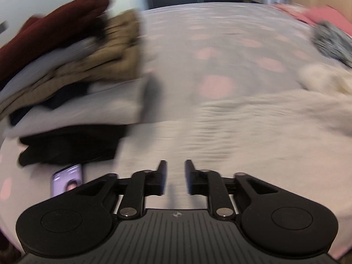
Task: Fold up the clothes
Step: 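Lay the garment flat on the bed and open both grippers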
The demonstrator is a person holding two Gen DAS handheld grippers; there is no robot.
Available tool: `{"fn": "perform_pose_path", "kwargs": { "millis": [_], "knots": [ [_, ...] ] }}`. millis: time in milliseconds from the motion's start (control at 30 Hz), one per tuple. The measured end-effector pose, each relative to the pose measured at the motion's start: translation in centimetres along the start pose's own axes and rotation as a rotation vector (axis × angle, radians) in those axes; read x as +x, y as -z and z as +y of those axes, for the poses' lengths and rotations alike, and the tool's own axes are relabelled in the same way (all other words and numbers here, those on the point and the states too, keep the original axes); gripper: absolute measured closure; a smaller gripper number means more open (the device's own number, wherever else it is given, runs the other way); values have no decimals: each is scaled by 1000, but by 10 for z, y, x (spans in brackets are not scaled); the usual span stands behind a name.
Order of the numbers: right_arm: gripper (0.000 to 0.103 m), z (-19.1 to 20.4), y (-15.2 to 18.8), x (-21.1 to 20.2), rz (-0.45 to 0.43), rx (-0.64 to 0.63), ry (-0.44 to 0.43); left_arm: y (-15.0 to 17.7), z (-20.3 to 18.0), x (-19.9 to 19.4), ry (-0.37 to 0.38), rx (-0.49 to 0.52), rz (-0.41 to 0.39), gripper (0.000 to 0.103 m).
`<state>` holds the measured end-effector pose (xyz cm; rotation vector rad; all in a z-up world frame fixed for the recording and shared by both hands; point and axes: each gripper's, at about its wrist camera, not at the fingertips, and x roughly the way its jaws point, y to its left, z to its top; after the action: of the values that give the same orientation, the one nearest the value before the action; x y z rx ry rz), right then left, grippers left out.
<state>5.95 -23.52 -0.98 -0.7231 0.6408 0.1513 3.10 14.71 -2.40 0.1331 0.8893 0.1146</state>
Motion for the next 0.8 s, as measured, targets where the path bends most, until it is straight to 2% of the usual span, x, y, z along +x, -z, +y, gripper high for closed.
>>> {"fn": "perform_pose_path", "kwargs": {
  "millis": [33,100,200,367,467,567,700,800],
  "knots": [
    [60,0,0,0,-2,-1,0,-1,10,4,-23,-30,2,70],
    [57,1,0,0,-5,-2,0,-3,25,13,-46,-79,21,69],
    [55,1,1,2,1,-6,6,-3,31,19,-37,-100,33,69],
    [56,-12,7,7,40,62,19,-20,11,18,-3,21,-40,69],
    [56,-24,12,11,62,106,37,-31,0,23,9,55,-32,69],
    [56,-49,22,17,99,205,64,-39,-9,30,15,56,2,69],
    [56,-95,45,28,161,394,77,-52,-27,23,53,77,-17,69],
    [56,-118,56,34,170,504,33,-61,-44,20,73,101,-15,69]
  ]
}}
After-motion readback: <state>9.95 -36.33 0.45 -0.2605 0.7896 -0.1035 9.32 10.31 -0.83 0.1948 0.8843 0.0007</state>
